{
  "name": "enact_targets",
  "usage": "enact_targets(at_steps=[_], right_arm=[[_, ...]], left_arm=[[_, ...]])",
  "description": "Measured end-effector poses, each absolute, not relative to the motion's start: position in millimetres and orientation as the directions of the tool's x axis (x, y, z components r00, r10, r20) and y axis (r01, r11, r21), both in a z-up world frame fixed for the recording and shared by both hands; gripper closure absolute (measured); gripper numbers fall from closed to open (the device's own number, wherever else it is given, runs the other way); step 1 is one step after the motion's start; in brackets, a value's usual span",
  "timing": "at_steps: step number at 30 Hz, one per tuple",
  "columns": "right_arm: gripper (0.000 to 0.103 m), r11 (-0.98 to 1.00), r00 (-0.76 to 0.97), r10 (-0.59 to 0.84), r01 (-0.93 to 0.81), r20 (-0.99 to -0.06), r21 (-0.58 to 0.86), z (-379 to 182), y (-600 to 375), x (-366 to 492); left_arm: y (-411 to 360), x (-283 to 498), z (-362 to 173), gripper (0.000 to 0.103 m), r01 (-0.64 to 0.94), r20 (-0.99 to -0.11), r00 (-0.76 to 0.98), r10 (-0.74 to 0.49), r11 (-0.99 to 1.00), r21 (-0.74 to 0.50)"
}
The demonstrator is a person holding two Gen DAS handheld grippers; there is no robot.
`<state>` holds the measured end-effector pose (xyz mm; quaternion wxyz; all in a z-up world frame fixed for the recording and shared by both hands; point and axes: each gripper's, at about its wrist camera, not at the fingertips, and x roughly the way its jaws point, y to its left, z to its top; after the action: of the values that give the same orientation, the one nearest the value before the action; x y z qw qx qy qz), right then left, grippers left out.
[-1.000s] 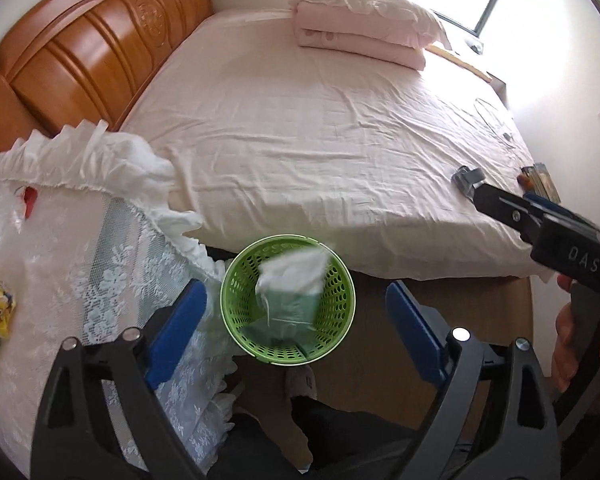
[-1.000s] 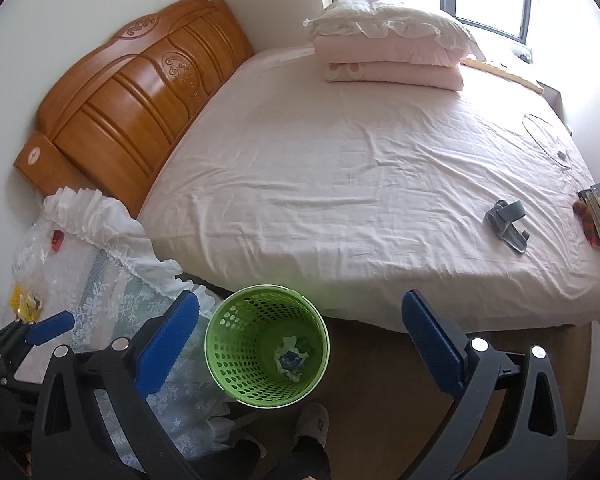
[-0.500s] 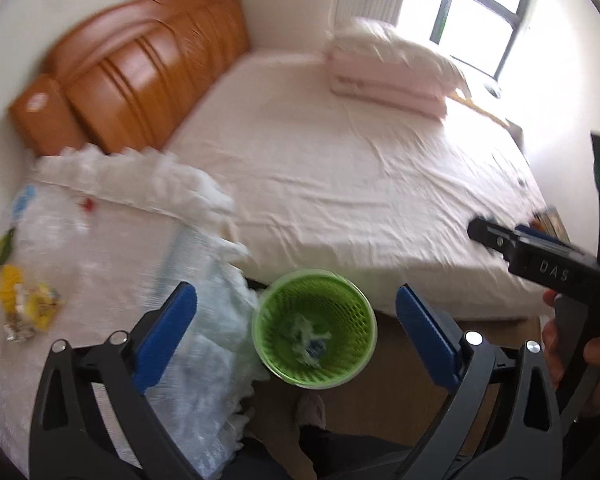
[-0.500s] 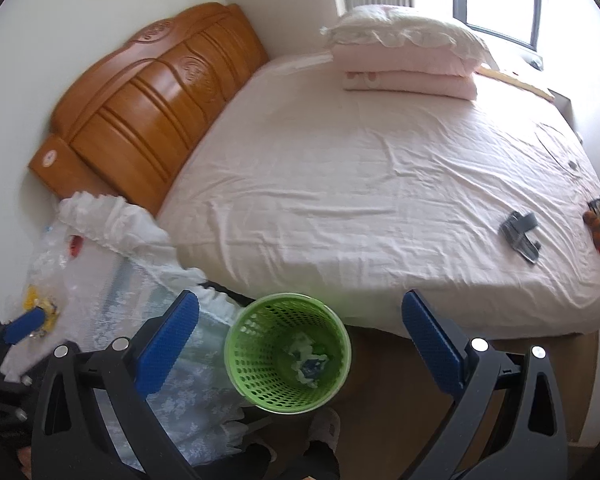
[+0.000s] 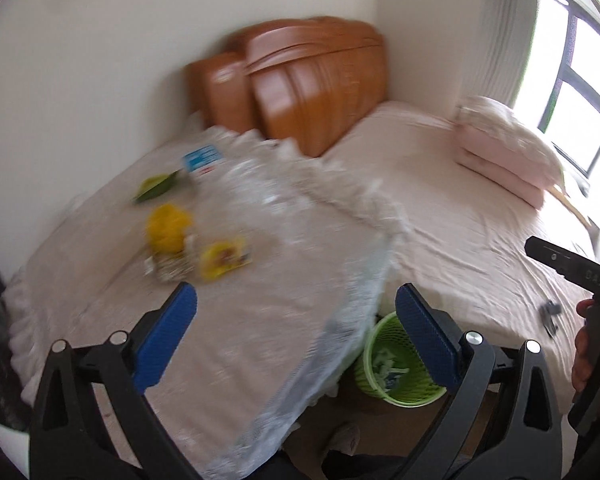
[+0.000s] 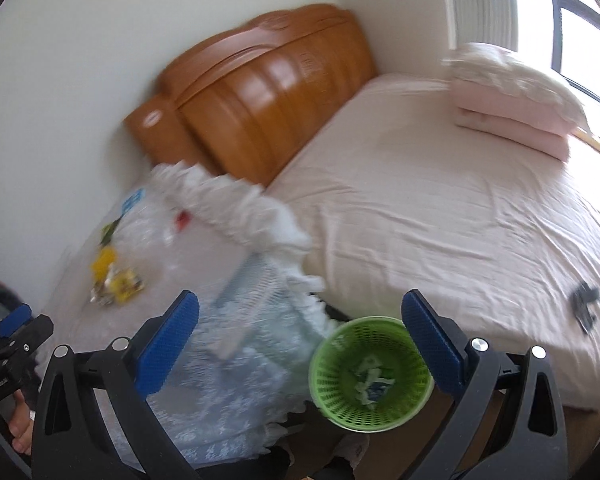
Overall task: Collect trash
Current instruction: 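Return to the bed and grasp the yellow mesh net with the left gripper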
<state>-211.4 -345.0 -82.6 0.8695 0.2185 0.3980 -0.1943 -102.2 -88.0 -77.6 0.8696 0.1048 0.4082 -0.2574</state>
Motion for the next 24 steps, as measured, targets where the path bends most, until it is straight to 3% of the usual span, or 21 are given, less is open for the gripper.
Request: enact_targets(at_steps=[12, 19, 24], right_arm=[[0.002, 0.901, 0.587, -0.061, 0.381, -0.807, 0.208, -95, -280, -148], [0.002, 0.890, 0.541, -0.045, 0.403, -0.840, 0.212, -112, -265, -142], [0.002, 0.882, 0.511, -0.038, 0.421, -0.859, 0.212, -123, -259, -139]], left_arm=[[-12, -16, -112, 0.008, 0.374, -0.783, 0.576, -0.234, 0.928, -0.003], [5, 70, -144, 0.008, 0.328, -0.824, 0.511, -0.245, 0.942, -0.076], [-15, 122, -172, 0.015, 0.325, -0.866, 0.436, -0.244, 0.940, -0.102]])
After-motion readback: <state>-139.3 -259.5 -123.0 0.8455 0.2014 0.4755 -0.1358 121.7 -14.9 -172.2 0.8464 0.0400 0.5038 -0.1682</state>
